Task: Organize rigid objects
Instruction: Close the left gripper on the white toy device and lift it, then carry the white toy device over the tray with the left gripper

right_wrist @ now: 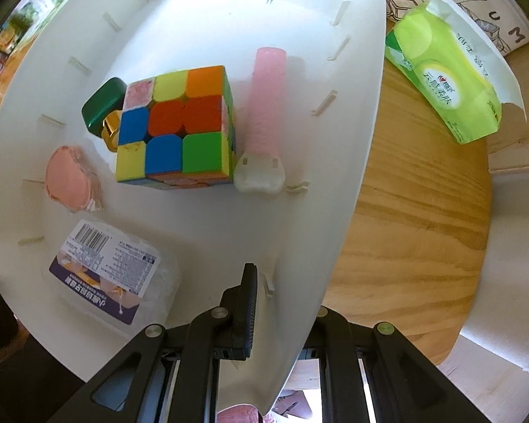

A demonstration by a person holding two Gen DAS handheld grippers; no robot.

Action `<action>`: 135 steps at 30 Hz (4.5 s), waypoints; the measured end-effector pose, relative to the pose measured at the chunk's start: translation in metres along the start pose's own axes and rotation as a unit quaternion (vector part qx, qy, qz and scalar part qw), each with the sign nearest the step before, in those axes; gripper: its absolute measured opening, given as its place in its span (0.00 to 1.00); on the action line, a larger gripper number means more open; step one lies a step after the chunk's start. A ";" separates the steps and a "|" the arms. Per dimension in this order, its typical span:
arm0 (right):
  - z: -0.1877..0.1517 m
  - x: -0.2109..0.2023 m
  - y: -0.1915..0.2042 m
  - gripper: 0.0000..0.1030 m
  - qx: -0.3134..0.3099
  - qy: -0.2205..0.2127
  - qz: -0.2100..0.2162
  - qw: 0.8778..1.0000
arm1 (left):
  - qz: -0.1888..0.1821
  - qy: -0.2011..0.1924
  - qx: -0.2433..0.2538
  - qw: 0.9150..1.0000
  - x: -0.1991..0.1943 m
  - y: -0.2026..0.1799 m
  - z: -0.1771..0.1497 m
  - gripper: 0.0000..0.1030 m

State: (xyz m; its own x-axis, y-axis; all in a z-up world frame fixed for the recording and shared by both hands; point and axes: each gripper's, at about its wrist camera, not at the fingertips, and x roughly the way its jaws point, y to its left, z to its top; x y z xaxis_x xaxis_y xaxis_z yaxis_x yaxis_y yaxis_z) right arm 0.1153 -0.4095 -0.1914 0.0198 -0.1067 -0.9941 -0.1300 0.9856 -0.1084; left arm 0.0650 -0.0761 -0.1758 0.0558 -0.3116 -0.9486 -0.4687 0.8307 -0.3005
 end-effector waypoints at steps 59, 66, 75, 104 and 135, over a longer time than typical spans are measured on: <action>-0.007 -0.001 0.000 0.14 0.011 0.011 0.017 1.000 | 0.116 0.053 -0.063 0.990 0.087 -0.040 0.038 0.96; -0.007 0.004 0.000 0.14 0.009 0.013 0.018 1.000 | 0.081 0.055 -0.050 0.994 0.075 -0.033 0.042 0.90; -0.009 0.004 0.007 0.14 -0.006 0.009 0.018 1.000 | 0.047 0.047 -0.072 0.995 0.051 0.005 0.035 0.90; -0.027 -0.005 0.015 0.14 -0.052 -0.027 0.023 0.998 | -0.072 -0.234 0.157 0.957 -0.111 -0.085 -0.051 0.90; -0.029 0.018 0.025 0.11 -0.059 -0.015 0.026 0.998 | -0.086 -0.210 0.365 0.903 -0.049 -0.140 -0.130 0.91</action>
State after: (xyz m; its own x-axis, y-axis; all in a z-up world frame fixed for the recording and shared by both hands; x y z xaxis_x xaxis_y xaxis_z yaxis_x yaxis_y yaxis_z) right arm 0.0840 -0.3908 -0.2121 0.0394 -0.0500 -0.9980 -0.2466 0.9674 -0.0582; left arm 0.0136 -0.2366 -0.0742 0.4730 -0.3899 -0.7900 0.2759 0.9172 -0.2875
